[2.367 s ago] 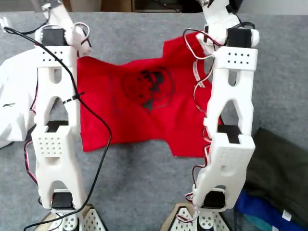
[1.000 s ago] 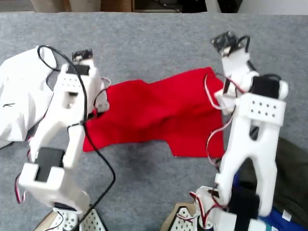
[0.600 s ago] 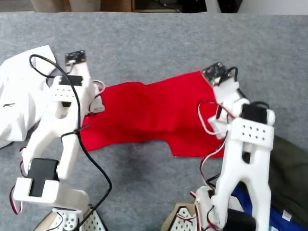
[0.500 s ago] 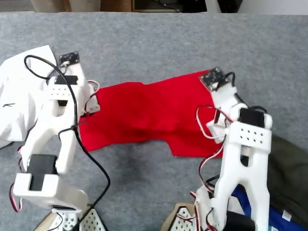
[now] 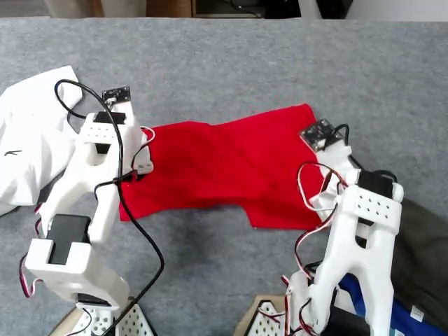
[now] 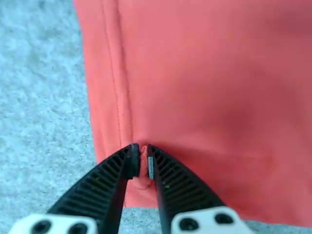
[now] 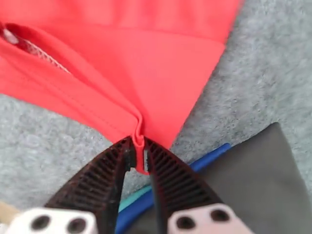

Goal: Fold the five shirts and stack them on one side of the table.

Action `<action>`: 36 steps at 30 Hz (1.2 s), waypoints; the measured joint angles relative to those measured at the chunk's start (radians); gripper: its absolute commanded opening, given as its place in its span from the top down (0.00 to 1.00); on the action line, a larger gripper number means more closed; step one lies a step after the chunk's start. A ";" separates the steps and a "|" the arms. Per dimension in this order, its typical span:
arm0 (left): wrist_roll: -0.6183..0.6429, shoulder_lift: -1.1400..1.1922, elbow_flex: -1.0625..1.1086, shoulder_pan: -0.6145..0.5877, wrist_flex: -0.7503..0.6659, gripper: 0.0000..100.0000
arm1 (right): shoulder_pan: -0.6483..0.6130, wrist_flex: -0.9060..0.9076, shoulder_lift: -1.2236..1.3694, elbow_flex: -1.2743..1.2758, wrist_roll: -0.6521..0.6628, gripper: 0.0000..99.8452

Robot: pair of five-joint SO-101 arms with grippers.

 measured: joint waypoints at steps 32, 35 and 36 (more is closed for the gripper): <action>-0.087 0.006 -0.540 -0.092 0.463 0.98 | -0.123 -0.107 0.097 -0.336 -0.072 0.99; 0.020 0.032 -0.577 -0.064 0.396 0.98 | -0.180 -0.199 0.222 -0.393 -0.158 0.99; 0.037 0.052 -0.577 -0.051 0.364 0.98 | -0.199 -0.216 0.270 -0.420 -0.183 0.99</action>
